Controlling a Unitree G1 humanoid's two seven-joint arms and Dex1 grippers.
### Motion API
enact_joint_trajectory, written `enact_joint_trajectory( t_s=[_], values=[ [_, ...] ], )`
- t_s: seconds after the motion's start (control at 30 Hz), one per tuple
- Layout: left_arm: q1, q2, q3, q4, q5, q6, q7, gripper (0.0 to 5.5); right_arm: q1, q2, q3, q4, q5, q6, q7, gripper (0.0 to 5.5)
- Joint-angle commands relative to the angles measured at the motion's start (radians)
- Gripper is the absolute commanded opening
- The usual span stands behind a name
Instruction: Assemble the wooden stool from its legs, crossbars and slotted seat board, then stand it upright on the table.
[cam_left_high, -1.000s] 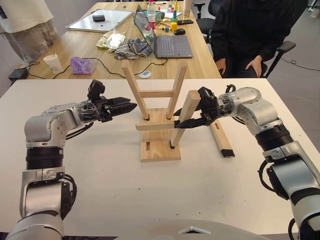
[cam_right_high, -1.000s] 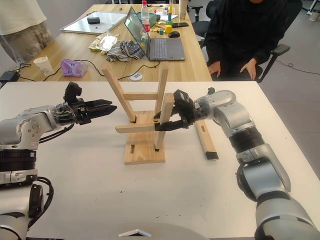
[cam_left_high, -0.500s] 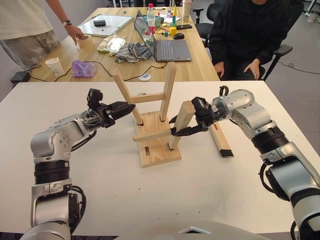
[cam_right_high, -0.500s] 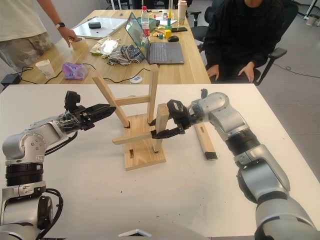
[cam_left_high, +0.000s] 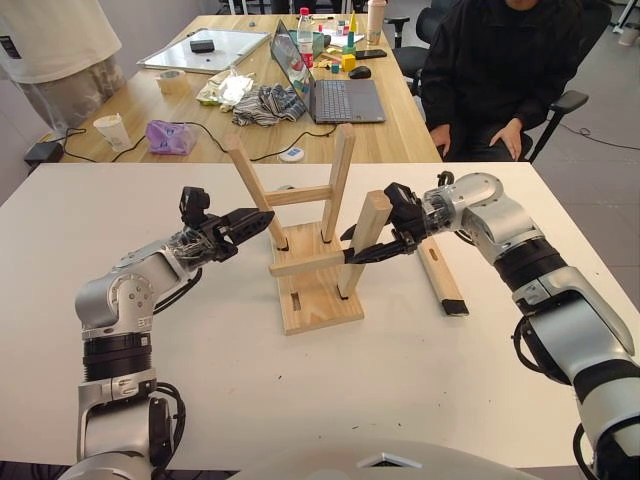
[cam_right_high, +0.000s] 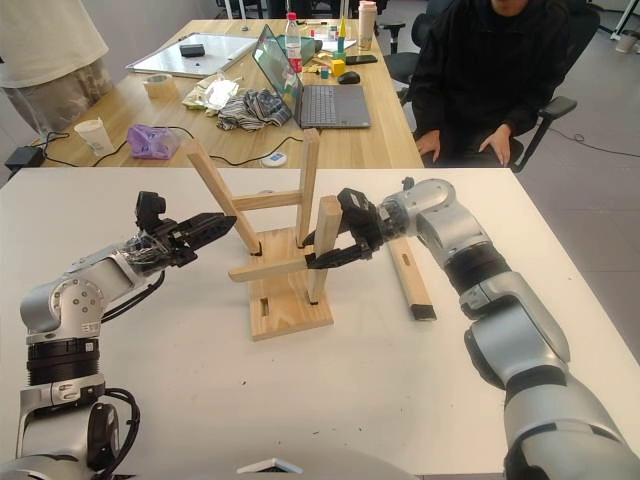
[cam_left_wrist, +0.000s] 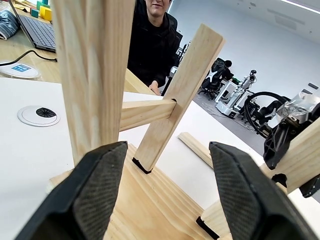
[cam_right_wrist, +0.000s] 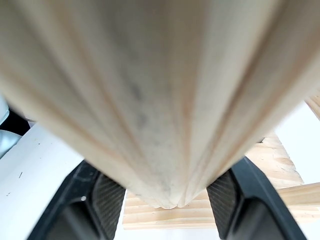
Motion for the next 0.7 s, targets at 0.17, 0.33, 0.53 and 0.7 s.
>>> enact_joint_trajectory(
  t_s=[0.17,0.33,0.53,0.7],
  values=[
    [0.008,0.002,0.062,0.011,-0.005,-0.069,0.050,2.98,0.278,-0.094,0.164,-0.017,-0.294,0.175,-0.190,2.06],
    [0.004,0.003,0.069,0.024,-0.010,-0.079,0.052,2.98,0.255,-0.117,0.065,-0.172,-0.265,0.242,-0.233,2.92],
    [0.024,0.012,0.087,0.015,-0.027,-0.083,0.066,2.98,0.241,-0.164,-0.283,-0.376,-0.181,0.425,-0.409,2.92],
    [0.021,0.018,0.101,0.023,-0.028,-0.087,0.083,2.98,0.080,-0.008,-0.702,-0.553,0.150,0.561,-0.710,1.97]
  ],
)
